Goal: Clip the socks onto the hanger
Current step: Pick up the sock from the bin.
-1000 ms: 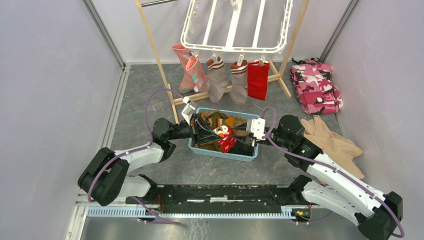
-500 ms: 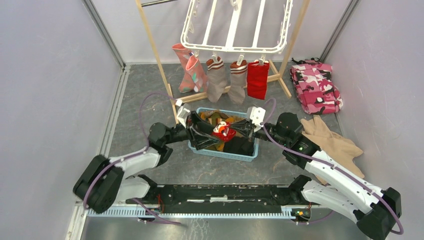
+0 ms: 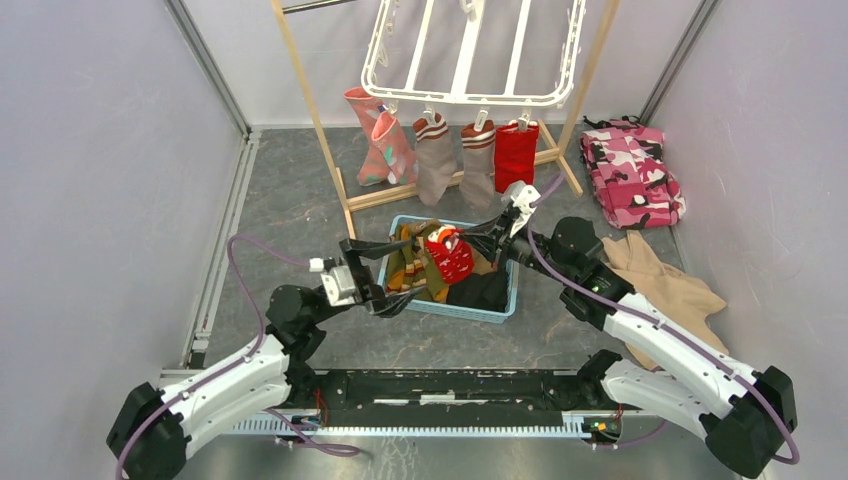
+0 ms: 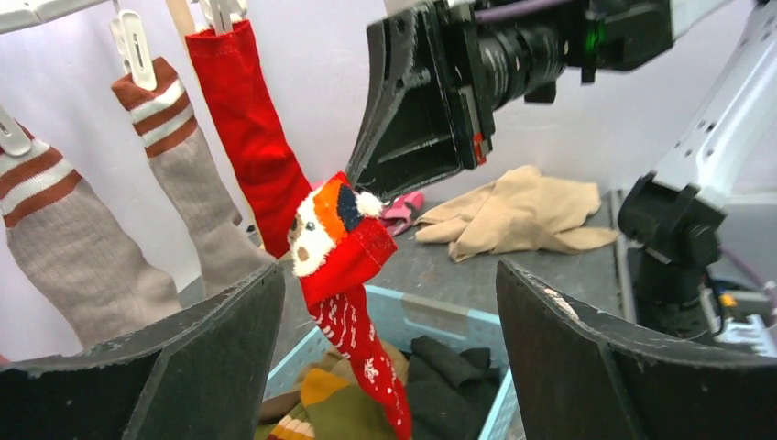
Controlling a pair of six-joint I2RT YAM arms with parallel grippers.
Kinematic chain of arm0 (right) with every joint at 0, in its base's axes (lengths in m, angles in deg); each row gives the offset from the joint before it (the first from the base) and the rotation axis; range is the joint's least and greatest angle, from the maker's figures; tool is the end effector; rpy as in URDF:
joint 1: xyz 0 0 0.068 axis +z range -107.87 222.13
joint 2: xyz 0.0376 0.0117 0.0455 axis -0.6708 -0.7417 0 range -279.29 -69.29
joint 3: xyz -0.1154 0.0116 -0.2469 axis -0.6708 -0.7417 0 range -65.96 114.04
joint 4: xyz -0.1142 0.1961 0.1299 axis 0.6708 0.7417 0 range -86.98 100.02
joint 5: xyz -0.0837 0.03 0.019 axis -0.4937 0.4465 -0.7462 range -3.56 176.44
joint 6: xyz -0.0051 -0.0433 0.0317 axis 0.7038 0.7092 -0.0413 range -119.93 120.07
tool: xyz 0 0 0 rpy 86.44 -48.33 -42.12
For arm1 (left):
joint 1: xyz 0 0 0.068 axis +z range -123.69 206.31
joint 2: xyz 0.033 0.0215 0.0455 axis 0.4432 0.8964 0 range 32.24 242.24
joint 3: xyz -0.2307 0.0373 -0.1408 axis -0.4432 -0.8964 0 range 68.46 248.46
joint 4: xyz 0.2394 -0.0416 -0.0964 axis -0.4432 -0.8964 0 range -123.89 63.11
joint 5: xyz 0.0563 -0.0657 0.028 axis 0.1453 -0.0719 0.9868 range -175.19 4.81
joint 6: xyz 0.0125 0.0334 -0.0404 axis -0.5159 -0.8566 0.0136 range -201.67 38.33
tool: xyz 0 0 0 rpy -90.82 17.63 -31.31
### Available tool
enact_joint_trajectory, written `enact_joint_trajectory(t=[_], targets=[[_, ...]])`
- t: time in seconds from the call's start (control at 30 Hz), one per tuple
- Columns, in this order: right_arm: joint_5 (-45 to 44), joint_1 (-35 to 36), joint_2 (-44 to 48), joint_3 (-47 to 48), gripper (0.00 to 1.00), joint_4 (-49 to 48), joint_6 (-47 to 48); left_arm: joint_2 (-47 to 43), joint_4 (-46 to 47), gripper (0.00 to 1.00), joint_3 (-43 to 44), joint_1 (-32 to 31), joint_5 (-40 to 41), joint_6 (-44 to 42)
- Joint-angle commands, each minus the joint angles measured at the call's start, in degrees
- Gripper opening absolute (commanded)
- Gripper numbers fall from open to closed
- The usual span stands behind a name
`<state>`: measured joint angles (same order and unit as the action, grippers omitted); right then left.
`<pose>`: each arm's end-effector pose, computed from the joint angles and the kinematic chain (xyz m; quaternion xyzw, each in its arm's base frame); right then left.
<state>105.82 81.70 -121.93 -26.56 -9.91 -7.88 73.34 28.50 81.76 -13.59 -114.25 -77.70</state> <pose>0.1618 0.1491 0.3251 -0.3046 0.6401 0.3893 0.5881 0.1108 -0.1152 0.2746 0.3589 0.4109 -0.4298 0.7195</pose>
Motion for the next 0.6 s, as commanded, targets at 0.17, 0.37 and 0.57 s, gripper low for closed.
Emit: enact_joint_trajectory(t=[0.17, 0.37, 0.57], targets=[[1.89, -1.04, -0.62, 2.97, 0.00, -2.76, -5.69, 11.06, -6.89, 0.87, 7.02, -8.44, 12.47, -28.52], [2.55, -1.37, -0.32, 2.70, 0.00, -2.11, -5.33, 17.78, -4.80, 0.81, 9.78, -8.70, 15.60, -29.30], [3.10, -1.97, -0.36, 2.45, 0.00, -1.87, -5.11, 21.56, -2.30, 0.77, 11.42, -8.70, 17.35, -27.01]])
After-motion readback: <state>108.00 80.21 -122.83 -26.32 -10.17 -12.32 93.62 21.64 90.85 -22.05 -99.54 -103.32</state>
